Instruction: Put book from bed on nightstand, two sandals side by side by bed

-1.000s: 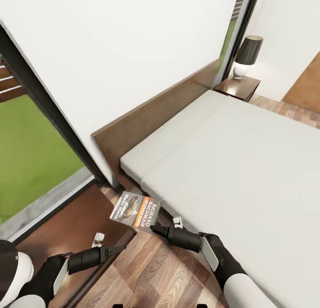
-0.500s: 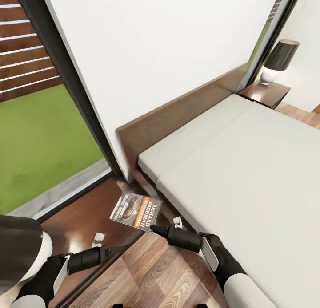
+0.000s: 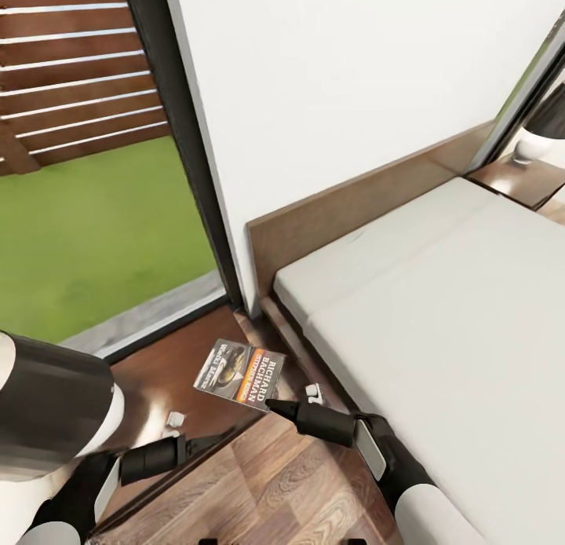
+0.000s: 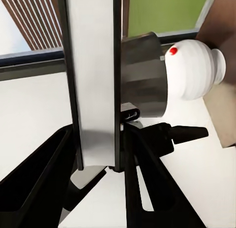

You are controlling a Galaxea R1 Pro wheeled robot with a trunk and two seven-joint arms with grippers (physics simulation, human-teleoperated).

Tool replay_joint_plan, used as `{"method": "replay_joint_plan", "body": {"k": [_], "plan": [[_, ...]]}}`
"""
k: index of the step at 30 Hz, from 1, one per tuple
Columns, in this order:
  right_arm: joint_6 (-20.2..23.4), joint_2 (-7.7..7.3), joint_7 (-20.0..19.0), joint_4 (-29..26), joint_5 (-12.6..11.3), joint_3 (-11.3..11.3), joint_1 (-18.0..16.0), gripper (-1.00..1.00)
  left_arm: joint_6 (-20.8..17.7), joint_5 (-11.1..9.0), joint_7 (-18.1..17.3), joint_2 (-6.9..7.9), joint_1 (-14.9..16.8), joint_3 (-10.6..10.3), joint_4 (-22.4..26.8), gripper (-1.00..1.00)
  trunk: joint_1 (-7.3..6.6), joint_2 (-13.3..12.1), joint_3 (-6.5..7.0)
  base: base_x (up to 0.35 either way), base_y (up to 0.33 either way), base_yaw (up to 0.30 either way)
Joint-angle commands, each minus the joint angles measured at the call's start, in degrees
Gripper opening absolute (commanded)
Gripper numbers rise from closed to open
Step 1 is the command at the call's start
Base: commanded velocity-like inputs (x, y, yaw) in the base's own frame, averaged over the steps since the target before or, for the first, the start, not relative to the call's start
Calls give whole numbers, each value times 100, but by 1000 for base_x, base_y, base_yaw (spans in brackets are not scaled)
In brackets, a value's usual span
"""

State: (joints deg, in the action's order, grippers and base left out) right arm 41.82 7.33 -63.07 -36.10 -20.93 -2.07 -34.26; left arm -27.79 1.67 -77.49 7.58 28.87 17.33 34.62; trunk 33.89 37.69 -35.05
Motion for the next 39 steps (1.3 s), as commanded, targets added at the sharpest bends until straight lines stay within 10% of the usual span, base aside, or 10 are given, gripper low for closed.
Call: {"method": "replay_joint_plan", "body": {"k": [1, 39], "plan": [[53, 5, -12, -3, -25, -21, -2, -100, -60, 18, -29, -2, 4, 16, 1, 100, 2, 7, -5, 0, 0, 294], [54, 5, -12, -3, -25, -21, -2, -100, -60, 18, -21, -2, 4, 13, -1, 100, 2, 7, -5, 0, 0, 294]]}}
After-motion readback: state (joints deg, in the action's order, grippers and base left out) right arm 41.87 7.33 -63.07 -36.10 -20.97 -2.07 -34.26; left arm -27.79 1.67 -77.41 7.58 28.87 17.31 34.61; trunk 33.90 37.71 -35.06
